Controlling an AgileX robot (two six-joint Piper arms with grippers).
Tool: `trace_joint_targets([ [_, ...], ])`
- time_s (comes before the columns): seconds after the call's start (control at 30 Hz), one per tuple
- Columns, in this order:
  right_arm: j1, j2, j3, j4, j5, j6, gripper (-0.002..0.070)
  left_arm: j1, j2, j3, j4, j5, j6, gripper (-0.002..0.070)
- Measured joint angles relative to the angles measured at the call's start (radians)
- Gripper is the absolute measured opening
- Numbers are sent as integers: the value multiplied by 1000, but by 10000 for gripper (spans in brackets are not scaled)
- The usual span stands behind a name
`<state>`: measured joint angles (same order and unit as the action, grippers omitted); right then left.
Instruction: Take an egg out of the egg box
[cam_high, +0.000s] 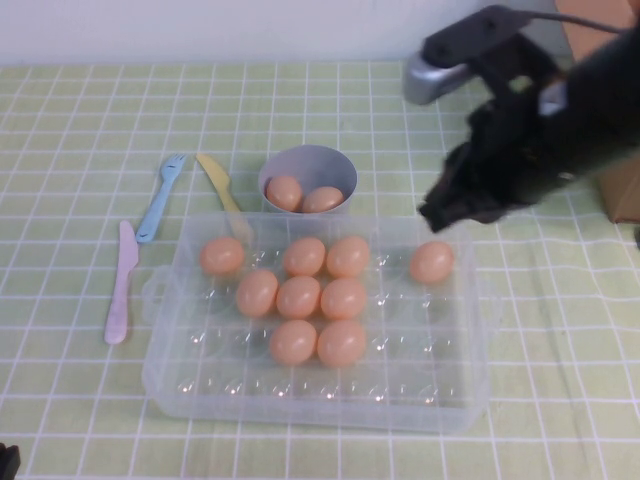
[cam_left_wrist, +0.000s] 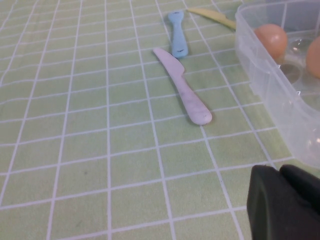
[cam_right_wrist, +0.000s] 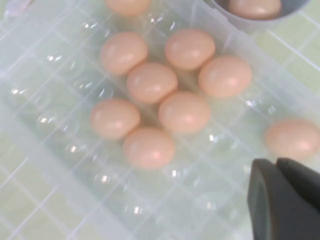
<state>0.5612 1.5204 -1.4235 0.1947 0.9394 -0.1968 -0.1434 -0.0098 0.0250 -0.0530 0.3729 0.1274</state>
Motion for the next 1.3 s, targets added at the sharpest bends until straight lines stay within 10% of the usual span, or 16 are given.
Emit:
trace_joint_targets([
  [0.8,0,-526,438,-93,158,40,-15,0,0,0,0,0,0,-1],
  [1.3,-474,-983,1151,178,-626,-167,-17,0,0,0,0,0,0,-1],
])
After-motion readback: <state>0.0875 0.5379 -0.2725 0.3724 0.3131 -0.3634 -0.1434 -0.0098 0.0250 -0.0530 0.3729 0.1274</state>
